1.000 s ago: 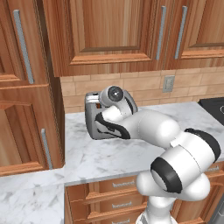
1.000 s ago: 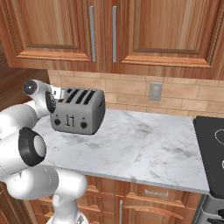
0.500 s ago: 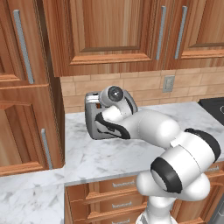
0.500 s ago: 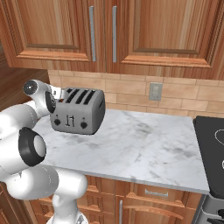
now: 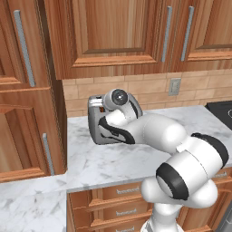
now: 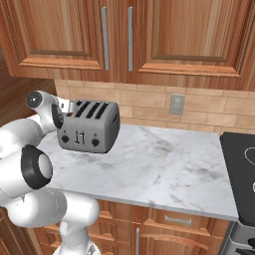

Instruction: Start the toaster. Once the lever pops up, take the bread to the plate on the dining counter.

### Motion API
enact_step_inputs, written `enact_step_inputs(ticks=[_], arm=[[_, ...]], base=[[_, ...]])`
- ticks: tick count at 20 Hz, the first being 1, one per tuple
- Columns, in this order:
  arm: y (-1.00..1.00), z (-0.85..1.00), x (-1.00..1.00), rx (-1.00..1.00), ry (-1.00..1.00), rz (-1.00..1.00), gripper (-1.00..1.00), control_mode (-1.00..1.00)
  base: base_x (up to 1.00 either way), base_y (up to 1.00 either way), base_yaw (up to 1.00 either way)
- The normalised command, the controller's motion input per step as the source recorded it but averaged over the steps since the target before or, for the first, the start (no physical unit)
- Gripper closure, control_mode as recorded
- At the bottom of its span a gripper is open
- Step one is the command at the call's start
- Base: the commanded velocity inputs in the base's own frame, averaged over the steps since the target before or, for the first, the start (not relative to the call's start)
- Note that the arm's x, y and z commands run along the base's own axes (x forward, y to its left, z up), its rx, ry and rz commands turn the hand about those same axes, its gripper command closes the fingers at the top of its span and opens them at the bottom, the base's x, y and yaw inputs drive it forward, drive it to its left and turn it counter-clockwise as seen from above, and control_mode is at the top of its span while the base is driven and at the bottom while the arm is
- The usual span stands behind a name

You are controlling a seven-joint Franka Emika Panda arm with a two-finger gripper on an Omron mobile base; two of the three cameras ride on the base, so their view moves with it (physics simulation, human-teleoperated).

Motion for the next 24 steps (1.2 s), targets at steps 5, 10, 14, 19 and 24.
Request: enact_step_inputs(ticks=[5,10,14,19,24], arm=[[0.00,0.00,0.00,0.00,0.00,0.00,-1.00,-1.00],[0.00,0.00,0.00,0.00,0.00,0.00,-1.00,-1.00],[0.00,0.00,0.00,0.00,0.00,0.00,-1.00,-1.00],[0.00,0.00,0.00,0.00,0.00,0.00,-1.00,-1.00],[0.00,0.00,0.00,0.00,0.00,0.00,-1.00,-1.00]], base=[[0.00,0.00,0.00],[0.00,0.00,0.00],[0.00,0.00,0.00],[0.00,0.00,0.00],[0.00,0.00,0.00]])
